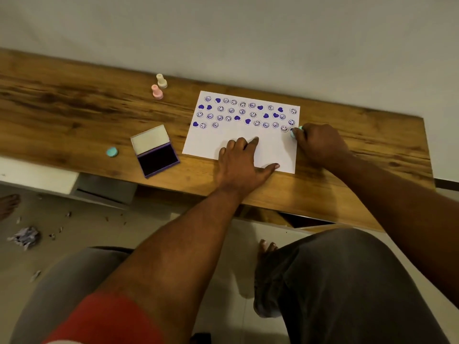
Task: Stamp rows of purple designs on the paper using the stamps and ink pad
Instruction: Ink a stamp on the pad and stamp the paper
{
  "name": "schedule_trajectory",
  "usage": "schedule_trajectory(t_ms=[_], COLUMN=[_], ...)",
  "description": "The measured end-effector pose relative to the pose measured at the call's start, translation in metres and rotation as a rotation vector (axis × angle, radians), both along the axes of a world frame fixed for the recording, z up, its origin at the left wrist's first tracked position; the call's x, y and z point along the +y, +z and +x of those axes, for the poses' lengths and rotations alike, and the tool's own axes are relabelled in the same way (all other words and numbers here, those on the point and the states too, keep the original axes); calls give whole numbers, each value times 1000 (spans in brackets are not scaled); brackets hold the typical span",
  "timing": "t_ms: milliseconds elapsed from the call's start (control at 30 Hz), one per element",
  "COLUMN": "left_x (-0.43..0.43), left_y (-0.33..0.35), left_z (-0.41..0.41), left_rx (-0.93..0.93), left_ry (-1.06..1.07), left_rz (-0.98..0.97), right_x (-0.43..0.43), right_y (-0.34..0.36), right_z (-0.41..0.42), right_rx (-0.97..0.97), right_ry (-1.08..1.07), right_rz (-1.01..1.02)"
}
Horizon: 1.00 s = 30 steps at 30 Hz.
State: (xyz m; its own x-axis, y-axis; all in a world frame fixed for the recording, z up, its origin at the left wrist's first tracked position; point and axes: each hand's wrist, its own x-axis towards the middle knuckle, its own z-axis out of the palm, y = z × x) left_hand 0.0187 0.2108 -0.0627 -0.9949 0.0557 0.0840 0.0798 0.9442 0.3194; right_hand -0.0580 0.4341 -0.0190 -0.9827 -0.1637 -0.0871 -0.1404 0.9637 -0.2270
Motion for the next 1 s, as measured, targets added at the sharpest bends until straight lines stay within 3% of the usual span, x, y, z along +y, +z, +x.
schedule_trajectory(t_ms=[467,533,633,700,733,867,1000], left_x=[1,1,0,0,0,2,2], left_y=[3,4,3,4,4,1,4], left_z=[0,0,1,1,1,0,0], left_rx=[-21,-25,-32,-30,-29,-20,-36], left_ry=[-14,-16,-22,-20,-18,-13,-12], left_rz=[-15,-14,-10,-14,-17,-24,-19], right_x=[-6,-7,-9,-14,-19,-32,-32], right_y=[14,29,63,72,67,6,-5], right_z=[-3,-5,-13,-13,-9,15,8], right_rx=[-35,48,403,531,494,42,30], right_ry=[67,50,-13,-61,-53,6,-39], right_rz=[145,161,113,103,109,298,341])
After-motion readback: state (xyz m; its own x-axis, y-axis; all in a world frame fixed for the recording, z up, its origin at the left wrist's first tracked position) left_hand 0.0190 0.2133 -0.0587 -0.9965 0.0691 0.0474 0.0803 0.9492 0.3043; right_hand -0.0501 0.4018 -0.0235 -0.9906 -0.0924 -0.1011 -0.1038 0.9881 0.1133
